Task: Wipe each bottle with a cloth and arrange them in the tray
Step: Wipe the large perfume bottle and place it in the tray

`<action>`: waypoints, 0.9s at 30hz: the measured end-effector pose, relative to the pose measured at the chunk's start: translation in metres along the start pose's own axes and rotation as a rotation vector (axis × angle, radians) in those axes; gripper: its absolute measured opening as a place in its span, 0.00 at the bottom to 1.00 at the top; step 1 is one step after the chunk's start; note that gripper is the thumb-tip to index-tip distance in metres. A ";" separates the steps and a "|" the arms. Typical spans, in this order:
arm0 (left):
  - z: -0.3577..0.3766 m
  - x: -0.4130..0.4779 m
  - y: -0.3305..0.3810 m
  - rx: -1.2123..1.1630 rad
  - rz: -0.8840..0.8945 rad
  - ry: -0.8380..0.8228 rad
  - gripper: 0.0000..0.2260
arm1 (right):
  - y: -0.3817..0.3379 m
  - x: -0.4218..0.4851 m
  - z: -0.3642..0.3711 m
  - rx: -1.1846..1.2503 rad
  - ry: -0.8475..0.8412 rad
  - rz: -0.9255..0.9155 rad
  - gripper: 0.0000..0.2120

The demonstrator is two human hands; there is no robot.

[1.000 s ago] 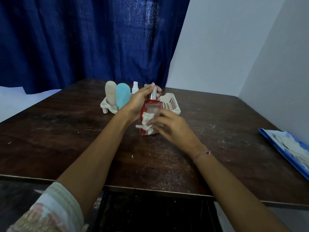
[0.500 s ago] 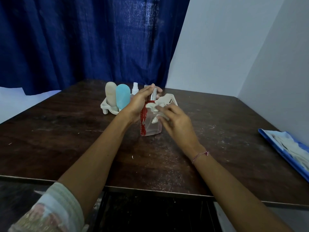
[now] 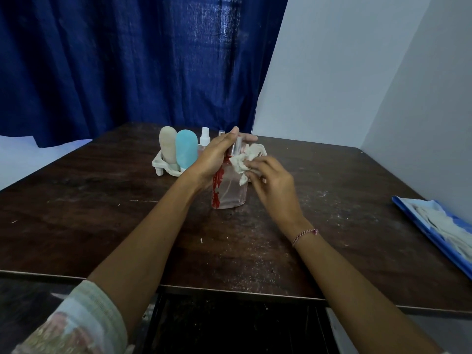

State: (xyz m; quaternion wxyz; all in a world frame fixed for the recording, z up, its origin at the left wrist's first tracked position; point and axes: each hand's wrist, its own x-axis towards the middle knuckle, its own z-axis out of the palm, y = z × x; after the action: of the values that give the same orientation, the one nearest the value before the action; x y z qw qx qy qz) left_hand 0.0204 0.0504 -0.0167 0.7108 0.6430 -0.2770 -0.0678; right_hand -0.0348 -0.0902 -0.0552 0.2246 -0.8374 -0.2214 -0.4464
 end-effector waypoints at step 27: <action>0.002 0.005 -0.010 0.394 0.193 0.076 0.13 | 0.003 0.001 -0.009 -0.065 -0.085 -0.004 0.10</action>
State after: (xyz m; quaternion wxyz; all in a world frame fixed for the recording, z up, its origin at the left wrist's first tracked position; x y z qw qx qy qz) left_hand 0.0262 0.0443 -0.0247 0.5846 0.7420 -0.3180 0.0804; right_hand -0.0384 -0.0971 -0.0505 0.1868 -0.8621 -0.2177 -0.4178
